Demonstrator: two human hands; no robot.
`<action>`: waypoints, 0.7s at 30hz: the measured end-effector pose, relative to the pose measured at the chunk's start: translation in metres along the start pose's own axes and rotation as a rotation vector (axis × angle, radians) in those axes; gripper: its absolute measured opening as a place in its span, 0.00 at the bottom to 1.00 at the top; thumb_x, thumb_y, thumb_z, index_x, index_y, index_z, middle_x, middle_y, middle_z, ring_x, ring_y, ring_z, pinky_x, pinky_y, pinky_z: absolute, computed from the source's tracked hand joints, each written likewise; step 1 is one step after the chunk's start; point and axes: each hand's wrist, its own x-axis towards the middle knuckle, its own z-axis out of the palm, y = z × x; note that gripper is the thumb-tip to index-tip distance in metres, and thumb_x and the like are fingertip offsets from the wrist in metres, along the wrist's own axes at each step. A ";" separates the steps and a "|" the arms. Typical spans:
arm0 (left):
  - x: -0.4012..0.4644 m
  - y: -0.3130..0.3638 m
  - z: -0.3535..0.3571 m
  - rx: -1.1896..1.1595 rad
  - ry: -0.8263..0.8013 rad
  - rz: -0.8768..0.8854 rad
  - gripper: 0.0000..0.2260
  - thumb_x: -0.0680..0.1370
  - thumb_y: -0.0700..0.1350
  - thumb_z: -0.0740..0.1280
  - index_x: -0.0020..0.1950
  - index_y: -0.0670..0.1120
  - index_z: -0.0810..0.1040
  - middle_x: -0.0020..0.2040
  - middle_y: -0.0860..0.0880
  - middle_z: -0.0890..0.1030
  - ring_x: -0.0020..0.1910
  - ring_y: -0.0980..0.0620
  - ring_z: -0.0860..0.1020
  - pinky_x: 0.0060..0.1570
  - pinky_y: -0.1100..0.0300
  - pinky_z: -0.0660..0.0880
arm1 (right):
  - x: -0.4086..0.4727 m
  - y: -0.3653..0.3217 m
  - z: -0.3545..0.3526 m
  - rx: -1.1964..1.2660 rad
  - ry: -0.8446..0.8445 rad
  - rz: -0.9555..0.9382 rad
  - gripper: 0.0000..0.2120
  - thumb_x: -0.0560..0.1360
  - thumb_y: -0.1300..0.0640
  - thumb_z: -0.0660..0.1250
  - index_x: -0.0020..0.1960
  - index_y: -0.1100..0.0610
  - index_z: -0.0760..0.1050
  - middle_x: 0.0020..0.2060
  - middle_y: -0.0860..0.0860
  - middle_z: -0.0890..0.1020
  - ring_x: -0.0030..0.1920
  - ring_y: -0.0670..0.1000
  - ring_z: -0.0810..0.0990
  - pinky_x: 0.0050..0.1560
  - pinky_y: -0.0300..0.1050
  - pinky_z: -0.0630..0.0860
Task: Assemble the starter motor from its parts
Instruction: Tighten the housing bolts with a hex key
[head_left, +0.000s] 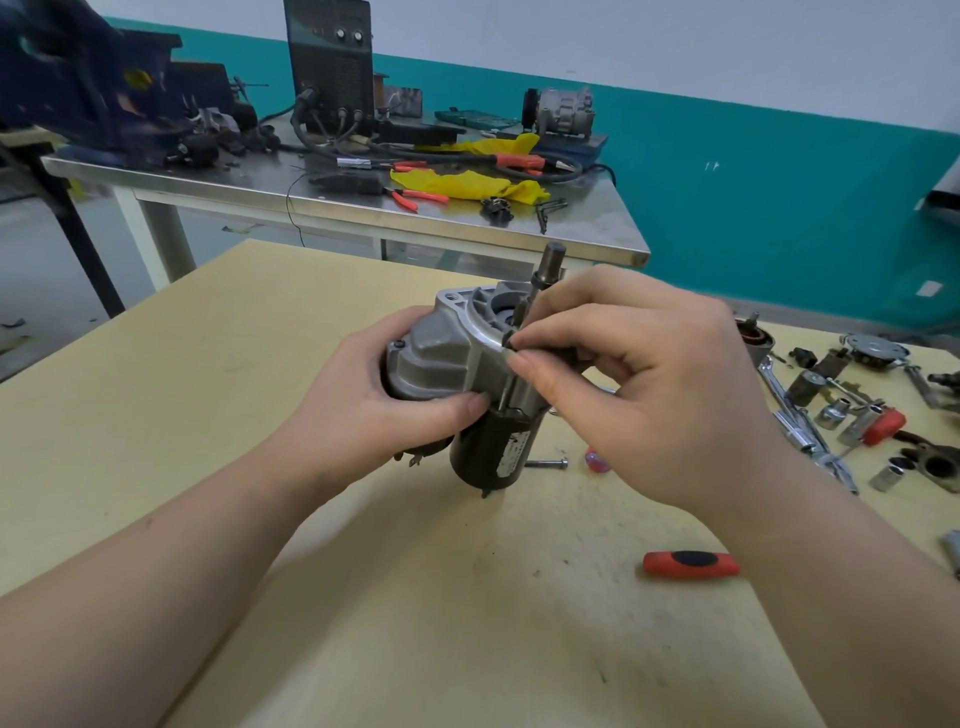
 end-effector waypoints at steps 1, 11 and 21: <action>0.000 0.000 0.000 0.000 0.000 0.001 0.21 0.69 0.50 0.81 0.61 0.51 0.84 0.49 0.54 0.88 0.47 0.56 0.86 0.43 0.66 0.79 | 0.000 0.000 0.000 0.001 -0.002 0.000 0.03 0.77 0.62 0.76 0.50 0.59 0.88 0.47 0.51 0.85 0.44 0.37 0.78 0.46 0.31 0.75; -0.001 0.002 0.011 0.024 0.146 0.007 0.28 0.62 0.56 0.87 0.60 0.54 0.85 0.53 0.53 0.90 0.54 0.54 0.88 0.50 0.66 0.81 | 0.003 0.004 -0.005 0.191 -0.005 0.060 0.05 0.77 0.58 0.75 0.53 0.53 0.86 0.46 0.46 0.86 0.46 0.48 0.84 0.45 0.39 0.80; -0.002 0.004 0.013 0.028 0.153 -0.006 0.30 0.61 0.57 0.86 0.61 0.56 0.84 0.55 0.57 0.89 0.56 0.58 0.87 0.51 0.69 0.81 | -0.008 0.081 -0.031 -0.401 -0.833 0.430 0.23 0.77 0.61 0.69 0.61 0.33 0.77 0.55 0.36 0.78 0.59 0.44 0.77 0.58 0.47 0.79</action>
